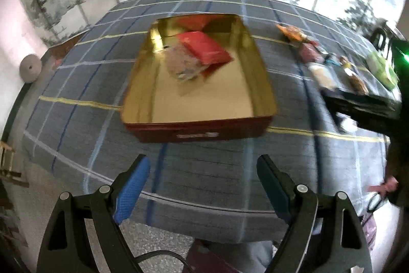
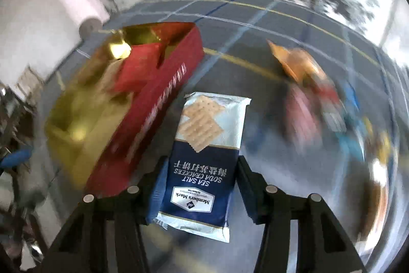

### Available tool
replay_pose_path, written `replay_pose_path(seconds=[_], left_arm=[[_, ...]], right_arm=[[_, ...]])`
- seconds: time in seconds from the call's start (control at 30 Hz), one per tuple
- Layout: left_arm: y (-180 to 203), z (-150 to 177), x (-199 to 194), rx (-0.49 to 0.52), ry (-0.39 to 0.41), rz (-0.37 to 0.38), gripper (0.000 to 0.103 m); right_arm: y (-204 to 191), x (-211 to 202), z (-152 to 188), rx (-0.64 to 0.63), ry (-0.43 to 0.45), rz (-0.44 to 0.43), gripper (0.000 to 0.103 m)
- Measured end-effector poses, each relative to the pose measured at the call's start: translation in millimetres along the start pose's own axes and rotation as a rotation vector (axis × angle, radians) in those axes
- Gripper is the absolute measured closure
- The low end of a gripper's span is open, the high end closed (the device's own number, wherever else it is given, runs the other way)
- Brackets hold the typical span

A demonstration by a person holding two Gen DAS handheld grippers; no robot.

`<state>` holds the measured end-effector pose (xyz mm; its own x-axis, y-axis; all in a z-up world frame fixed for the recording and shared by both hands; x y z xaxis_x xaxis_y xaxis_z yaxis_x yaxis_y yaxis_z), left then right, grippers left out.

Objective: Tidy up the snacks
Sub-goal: 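Grasp the orange-labelled snack bag with the left gripper while the right gripper holds the crackers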

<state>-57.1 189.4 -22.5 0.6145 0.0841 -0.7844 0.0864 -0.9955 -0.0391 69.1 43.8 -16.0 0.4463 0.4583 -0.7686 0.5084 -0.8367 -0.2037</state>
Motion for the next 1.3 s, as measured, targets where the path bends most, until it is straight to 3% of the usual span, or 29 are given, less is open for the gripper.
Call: replay_pose_path(seconds=[0.1,0.27,0.5,0.9,1.03,1.17,1.3], left_arm=[[27.1,-0.7,-0.8,0.060,0.002,0.024,0.021],[79.6,-7.7,0.4,0.116,-0.006,0.127,0.021],[118.4,-26.0,12.2,0.100,-0.002,0.179,0.021],[246.1,-63.3,43.3,0.163,-0.119,0.364,0.021],[292.2,-82.5,68.0,0.192,-0.140,0.365,0.020],[313.7,-95.6,96.9,0.222,-0.150,0.296,0.020],[324.2,-96.8,122.0,0.188,-0.201,0.275,0.021]], right_arm=[[33.7,-52.5,35.0,0.125,0.068,0.022,0.050],[137.7,-129.0,74.8,0.321,0.172,0.174,0.050],[241.9,-160.2,110.3,0.448,0.207,0.341,0.050],[300.6,-168.8,147.1,0.502,0.232,0.420,0.051],[299.7,-165.3,144.3,0.440,0.237,0.460,0.051],[299.0,-163.6,142.7,0.407,0.248,0.482,0.051],[300.0,-163.8,142.1,0.413,0.258,0.481,0.051]])
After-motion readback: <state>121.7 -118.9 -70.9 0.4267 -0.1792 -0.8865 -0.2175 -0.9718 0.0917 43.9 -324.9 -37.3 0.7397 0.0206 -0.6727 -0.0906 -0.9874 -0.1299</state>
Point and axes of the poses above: each gripper's, at about its wrist camera, not at the fingertips, and x roughly the way its jaws point, y to its right, z to its underside, the point moved 10 cm from there along x, roughly the way its jaws point, and after that the axes turned 9 degrees about y, right-handed, at the moved point
